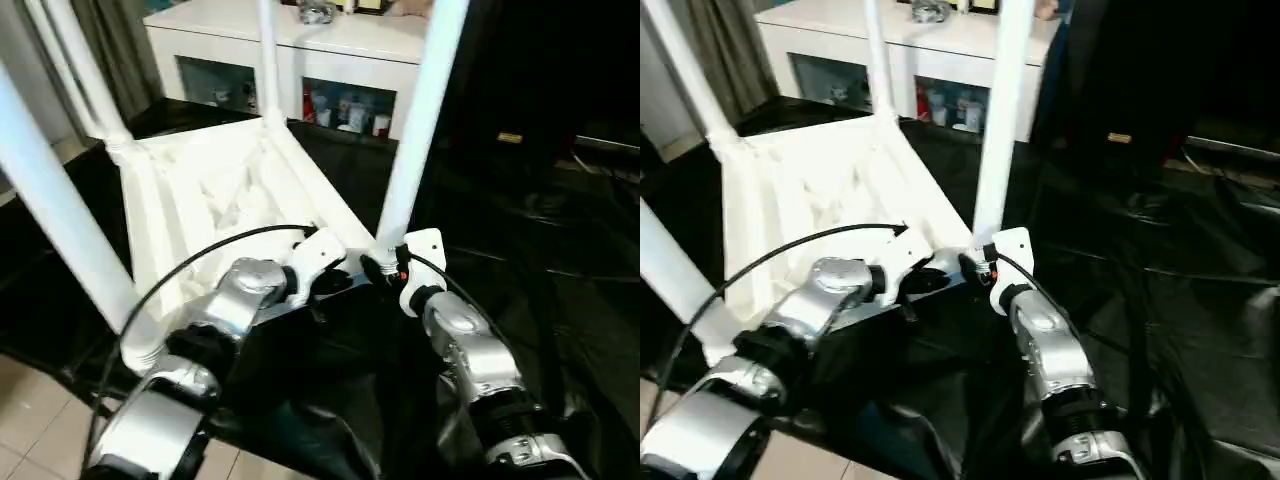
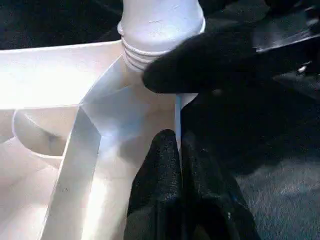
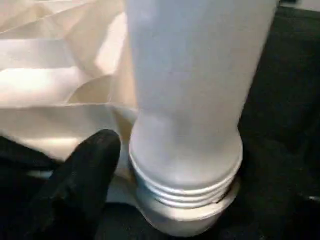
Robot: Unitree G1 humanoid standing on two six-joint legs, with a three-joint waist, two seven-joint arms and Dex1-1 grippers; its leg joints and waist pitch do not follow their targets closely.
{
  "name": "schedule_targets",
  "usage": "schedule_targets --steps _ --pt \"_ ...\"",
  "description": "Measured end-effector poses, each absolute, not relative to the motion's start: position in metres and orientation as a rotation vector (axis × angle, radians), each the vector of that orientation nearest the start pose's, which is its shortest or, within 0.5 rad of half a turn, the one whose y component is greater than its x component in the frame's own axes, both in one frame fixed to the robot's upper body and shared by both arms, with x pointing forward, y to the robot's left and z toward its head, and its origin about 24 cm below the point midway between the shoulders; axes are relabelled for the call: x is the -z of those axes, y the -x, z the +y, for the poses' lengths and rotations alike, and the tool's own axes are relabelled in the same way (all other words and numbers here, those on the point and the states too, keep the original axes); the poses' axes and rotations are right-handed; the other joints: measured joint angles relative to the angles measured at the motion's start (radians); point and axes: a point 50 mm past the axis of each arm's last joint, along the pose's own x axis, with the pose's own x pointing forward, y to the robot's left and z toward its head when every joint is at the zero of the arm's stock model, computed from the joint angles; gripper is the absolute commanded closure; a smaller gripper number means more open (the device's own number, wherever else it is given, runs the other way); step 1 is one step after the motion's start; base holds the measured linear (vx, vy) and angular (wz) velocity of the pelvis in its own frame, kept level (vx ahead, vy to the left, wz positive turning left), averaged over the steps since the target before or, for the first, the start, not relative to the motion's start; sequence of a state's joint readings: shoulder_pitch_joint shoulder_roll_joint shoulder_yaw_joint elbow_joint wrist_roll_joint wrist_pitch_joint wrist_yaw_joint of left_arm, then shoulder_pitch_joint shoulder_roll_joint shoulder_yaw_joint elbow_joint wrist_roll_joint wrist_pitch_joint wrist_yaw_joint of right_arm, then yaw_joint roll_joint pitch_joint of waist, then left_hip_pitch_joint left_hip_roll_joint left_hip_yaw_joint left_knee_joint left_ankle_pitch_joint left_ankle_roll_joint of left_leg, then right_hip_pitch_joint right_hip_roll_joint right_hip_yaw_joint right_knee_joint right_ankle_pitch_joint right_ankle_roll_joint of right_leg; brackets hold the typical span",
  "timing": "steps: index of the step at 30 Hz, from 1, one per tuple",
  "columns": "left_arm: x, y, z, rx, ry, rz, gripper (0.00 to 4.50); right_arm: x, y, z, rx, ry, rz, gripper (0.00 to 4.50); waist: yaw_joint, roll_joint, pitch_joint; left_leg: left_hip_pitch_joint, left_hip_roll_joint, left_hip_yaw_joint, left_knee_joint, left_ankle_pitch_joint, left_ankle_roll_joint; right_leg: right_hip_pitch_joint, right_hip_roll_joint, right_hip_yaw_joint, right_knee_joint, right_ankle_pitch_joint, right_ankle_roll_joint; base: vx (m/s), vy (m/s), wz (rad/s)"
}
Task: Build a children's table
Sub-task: Rotate leg to tighten
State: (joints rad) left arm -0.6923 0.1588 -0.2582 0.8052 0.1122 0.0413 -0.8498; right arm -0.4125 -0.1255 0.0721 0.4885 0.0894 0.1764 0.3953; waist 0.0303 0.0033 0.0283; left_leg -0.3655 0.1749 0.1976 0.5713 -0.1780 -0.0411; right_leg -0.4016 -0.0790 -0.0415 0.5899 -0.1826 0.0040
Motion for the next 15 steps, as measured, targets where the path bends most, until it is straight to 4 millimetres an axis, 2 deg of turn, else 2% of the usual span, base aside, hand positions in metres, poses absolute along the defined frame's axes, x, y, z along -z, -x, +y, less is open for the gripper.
schedule_targets --steps 9,15 --pt "-0.044 -0.322 0.108 1.271 -0.411 0.352 4.50 -0.031 -0.299 -0.151 -0.866 0.190 0.330 0.71 0.017 -0.001 0.001 -0.003 0.001 0.000 -0.003 0.000 0.000 -0.002 0.000 -0.001 0.001 0.001 -0.002 0.000 0.000 0.00" --pt "-0.045 -0.314 0.116 1.341 -0.396 0.361 4.50 -0.031 -0.292 -0.151 -0.961 0.181 0.333 0.71 0.019 -0.001 0.004 -0.004 0.001 0.000 -0.003 0.000 0.000 -0.003 0.000 -0.001 0.001 0.001 -0.002 0.000 0.000 0.00"
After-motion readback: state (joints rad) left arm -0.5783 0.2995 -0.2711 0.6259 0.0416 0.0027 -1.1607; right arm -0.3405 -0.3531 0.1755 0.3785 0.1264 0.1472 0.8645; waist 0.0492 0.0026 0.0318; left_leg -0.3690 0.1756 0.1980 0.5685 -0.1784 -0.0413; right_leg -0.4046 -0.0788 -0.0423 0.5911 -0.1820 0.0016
